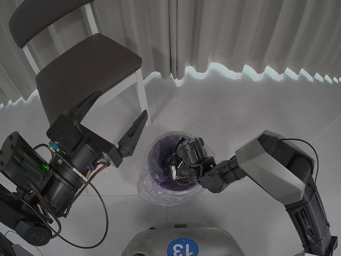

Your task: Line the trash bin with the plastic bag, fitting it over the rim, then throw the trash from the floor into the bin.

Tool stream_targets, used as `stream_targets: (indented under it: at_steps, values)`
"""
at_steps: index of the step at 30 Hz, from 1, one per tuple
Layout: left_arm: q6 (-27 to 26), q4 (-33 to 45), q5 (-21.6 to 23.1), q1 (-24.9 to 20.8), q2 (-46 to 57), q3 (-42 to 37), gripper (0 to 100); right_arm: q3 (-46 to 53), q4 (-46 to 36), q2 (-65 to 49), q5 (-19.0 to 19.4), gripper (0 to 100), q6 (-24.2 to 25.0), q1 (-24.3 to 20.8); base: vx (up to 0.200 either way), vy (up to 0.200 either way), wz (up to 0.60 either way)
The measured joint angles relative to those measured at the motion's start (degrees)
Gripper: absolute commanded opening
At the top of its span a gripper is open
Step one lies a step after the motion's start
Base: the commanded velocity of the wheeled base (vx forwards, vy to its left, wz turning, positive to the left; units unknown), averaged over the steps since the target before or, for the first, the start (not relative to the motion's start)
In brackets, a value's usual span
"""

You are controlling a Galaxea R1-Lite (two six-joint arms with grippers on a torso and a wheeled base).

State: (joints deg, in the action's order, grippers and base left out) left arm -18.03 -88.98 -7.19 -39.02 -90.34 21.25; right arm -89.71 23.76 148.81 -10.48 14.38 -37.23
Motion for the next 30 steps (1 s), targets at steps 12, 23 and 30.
stream_targets:
  at_steps: [12, 23, 30]
  values:
    - [0.00, 0.00, 0.00, 0.11, 0.16, 0.09, 100, 2.43, -0.56, -4.62, -0.65, 100, -0.22, -0.59, 0.000, 0.000, 0.00]
    - [0.18, 0.00, -0.28, 0.66, 0.27, -0.26, 100, 8.01, -1.01, -14.21, -2.21, 100, -0.84, -1.38, 0.000, 0.000, 0.00]
    - [0.49, 0.57, -0.63, 3.13, -0.37, -1.68, 100, 12.09, -6.79, -23.34, -4.40, 100, -1.41, -1.38, 0.000, 0.000, 0.00]
